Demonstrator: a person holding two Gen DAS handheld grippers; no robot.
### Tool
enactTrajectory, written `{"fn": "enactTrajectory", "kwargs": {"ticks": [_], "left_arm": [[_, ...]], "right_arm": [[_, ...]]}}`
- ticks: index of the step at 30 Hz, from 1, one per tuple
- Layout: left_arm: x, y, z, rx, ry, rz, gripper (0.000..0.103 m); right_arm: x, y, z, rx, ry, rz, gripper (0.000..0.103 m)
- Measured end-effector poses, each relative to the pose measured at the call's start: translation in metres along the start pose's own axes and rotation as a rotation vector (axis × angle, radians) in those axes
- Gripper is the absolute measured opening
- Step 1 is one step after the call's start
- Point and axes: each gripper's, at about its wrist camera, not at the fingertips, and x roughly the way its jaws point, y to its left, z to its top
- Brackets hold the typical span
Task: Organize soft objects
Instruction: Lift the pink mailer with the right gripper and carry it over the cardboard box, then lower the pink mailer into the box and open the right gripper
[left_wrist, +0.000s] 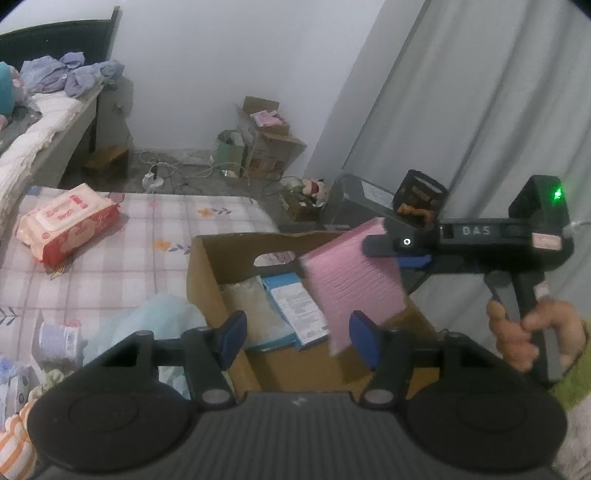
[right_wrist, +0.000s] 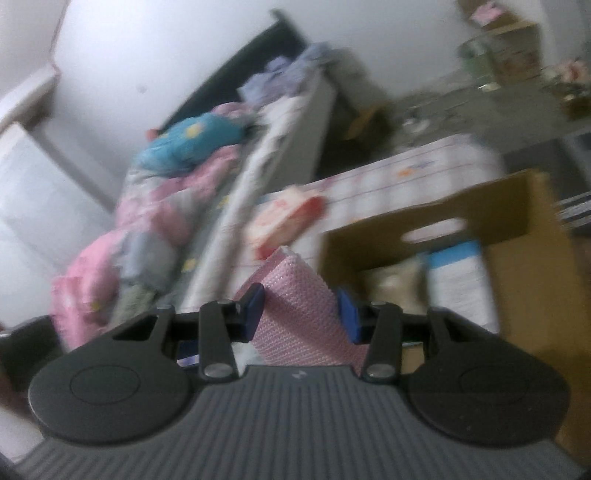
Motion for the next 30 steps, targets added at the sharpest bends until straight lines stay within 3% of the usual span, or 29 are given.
{"fn": "enactTrajectory", "kwargs": {"ticks": [5,11,20,24,30], "left_arm": [[-0.008,0.016,-0.009,-0.035,0.004,0.047,0.065],[-0.020,0.033,-0.022,-0.074,0.025,0.098,0.065],[-0.035,0.050,-0.033,-0.098,0.030,0.120,0.066],[-0.040,0.054,-0.035,-0.095,0.016,0.124,0.067],[-0.048,0.062,-0.041,-0.112,0.002,0.127,0.070]], "right_arm": [[0.013,-0.043,0.011,-0.023,0.013,-0.139,0.043],[0.064,-0.076,0.021,-0.050,0.077,-0.250,0.043],[0.110,-0.089,0.029,-0.102,0.109,-0.401,0.048],[0.111,-0.085,0.030,-0.139,0.077,-0.460,0.059],[0.101,-0.075,0.025,-0.150,0.050,-0.465,0.059]]}}
